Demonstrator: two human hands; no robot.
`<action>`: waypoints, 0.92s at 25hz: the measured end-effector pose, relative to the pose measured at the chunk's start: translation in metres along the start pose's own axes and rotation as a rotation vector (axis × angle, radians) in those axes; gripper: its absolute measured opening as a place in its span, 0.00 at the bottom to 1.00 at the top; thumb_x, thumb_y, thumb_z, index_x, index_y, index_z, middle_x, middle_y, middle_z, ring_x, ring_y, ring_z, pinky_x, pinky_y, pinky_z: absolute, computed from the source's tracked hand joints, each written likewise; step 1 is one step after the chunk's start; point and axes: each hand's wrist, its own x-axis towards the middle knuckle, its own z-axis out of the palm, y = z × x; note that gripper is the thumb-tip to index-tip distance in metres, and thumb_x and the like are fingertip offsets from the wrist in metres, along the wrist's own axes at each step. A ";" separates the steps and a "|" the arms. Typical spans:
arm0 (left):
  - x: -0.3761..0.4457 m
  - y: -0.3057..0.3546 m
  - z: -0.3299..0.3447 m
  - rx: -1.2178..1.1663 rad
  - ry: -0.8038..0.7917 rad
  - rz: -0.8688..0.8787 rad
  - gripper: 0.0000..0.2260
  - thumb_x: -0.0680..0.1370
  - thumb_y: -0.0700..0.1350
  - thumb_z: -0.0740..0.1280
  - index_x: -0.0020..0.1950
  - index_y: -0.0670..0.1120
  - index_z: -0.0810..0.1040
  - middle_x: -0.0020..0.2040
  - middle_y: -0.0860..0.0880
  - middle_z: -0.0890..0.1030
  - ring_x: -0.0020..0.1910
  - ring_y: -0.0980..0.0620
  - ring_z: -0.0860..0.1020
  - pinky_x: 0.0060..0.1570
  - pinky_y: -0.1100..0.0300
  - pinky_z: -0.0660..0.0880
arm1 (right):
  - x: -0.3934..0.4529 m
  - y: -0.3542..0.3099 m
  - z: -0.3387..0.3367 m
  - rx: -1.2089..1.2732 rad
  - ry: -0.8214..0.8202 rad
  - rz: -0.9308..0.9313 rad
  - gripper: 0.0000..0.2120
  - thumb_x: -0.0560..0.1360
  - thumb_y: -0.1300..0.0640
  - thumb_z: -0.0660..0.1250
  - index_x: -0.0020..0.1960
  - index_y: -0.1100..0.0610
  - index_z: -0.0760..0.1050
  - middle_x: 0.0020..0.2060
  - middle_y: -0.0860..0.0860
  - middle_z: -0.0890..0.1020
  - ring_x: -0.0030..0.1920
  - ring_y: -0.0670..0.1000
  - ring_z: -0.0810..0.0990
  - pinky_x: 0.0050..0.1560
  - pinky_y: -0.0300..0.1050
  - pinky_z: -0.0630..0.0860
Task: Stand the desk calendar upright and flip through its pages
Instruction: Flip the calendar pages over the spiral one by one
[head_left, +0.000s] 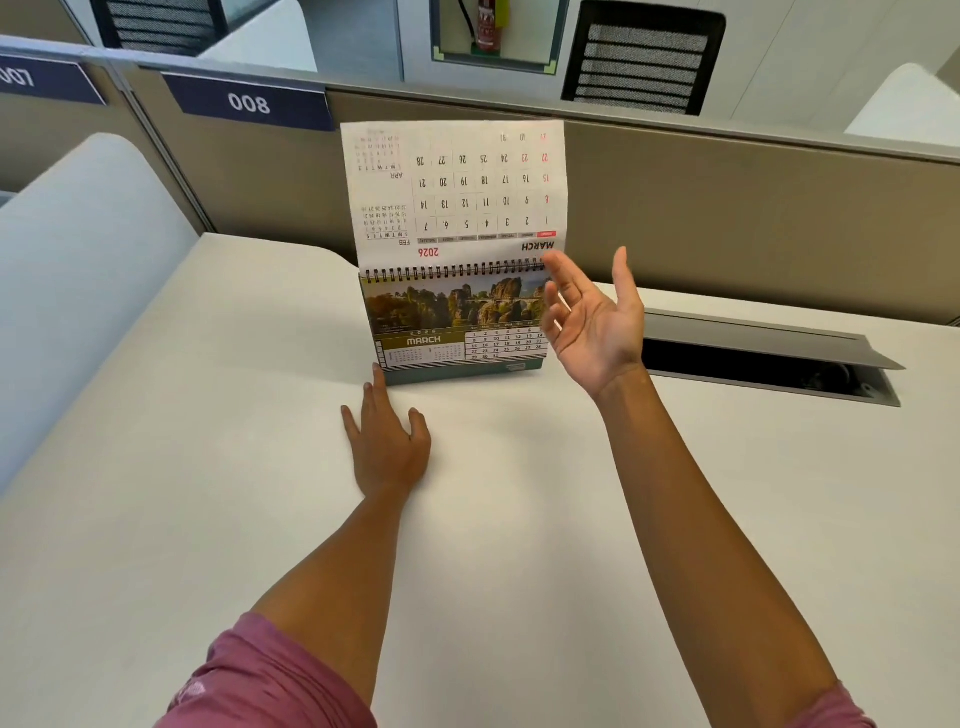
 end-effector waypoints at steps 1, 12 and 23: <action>0.000 0.001 -0.001 -0.004 0.000 -0.004 0.31 0.80 0.47 0.61 0.80 0.50 0.52 0.78 0.48 0.63 0.79 0.47 0.56 0.79 0.47 0.43 | 0.001 0.001 -0.005 0.000 0.038 -0.014 0.30 0.79 0.37 0.55 0.69 0.58 0.73 0.56 0.49 0.83 0.41 0.45 0.80 0.36 0.34 0.76; 0.000 0.002 0.000 -0.008 0.002 -0.015 0.30 0.80 0.47 0.61 0.80 0.51 0.52 0.78 0.48 0.63 0.79 0.46 0.55 0.79 0.47 0.44 | 0.011 0.056 -0.051 -0.827 0.531 -0.015 0.21 0.81 0.56 0.62 0.73 0.54 0.65 0.71 0.53 0.70 0.70 0.55 0.69 0.66 0.51 0.69; 0.000 0.003 -0.001 0.002 -0.013 -0.043 0.31 0.80 0.48 0.61 0.80 0.52 0.52 0.79 0.49 0.62 0.79 0.46 0.54 0.79 0.46 0.44 | 0.001 0.076 -0.050 -1.069 0.529 -0.078 0.24 0.78 0.56 0.66 0.73 0.52 0.67 0.74 0.54 0.67 0.72 0.58 0.67 0.68 0.56 0.69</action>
